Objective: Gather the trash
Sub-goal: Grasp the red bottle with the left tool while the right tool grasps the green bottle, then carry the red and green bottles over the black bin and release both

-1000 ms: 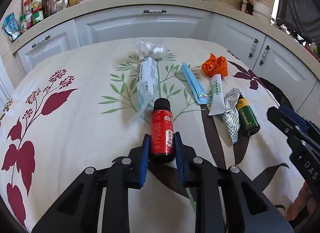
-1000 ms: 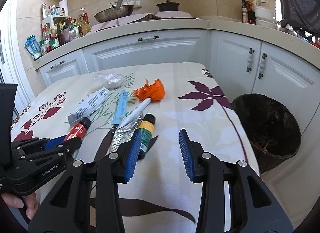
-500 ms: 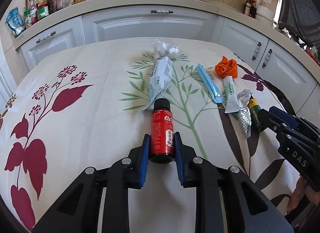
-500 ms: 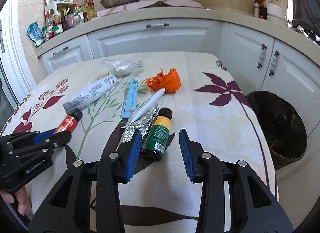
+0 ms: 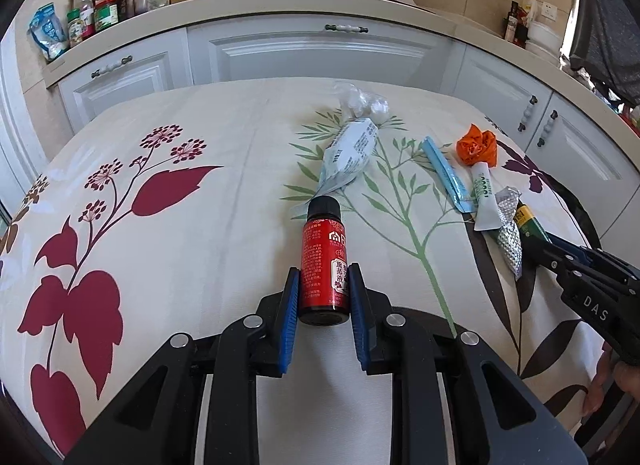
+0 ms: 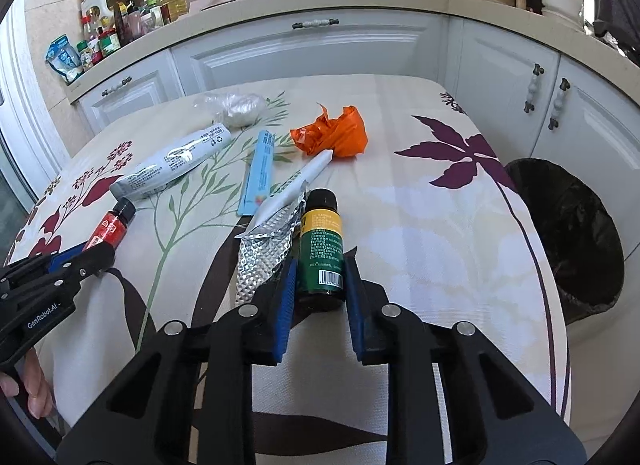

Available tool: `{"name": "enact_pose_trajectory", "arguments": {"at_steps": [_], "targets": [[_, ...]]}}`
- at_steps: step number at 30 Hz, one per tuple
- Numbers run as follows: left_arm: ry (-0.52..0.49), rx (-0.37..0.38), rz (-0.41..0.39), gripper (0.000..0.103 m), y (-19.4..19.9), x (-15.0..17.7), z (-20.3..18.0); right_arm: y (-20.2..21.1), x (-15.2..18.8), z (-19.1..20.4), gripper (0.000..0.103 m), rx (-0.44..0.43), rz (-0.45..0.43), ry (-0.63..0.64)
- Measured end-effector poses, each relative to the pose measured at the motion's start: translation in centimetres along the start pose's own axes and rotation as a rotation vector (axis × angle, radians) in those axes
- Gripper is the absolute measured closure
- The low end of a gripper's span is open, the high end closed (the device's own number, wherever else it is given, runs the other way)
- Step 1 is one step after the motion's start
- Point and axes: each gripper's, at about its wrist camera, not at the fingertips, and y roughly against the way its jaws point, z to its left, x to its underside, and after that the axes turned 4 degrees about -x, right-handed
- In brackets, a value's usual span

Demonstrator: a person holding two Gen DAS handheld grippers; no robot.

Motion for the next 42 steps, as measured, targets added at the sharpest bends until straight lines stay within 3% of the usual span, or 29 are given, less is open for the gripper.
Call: {"name": "enact_pose_trajectory", "arguments": {"at_steps": [11, 21, 32, 42], "targets": [[-0.001, -0.001, -0.046, 0.078, 1.6, -0.2, 0.0, 1.8, -0.1, -0.1, 0.080, 0.046, -0.073, 0.025], [-0.025, 0.054, -0.112, 0.078, 3.4, -2.0, -2.4, 4.4, -1.0, -2.5, 0.080, 0.098, -0.145, -0.003], [-0.138, 0.167, -0.176, 0.078, 3.3, -5.3, -11.2, 7.7, -1.8, -9.1, 0.080, 0.218, -0.243, -0.082], [-0.268, 0.275, -0.155, 0.078, 1.3, -7.1, -21.3, 9.4, -1.7, -17.2, 0.080, 0.335, -0.290, -0.176]]}}
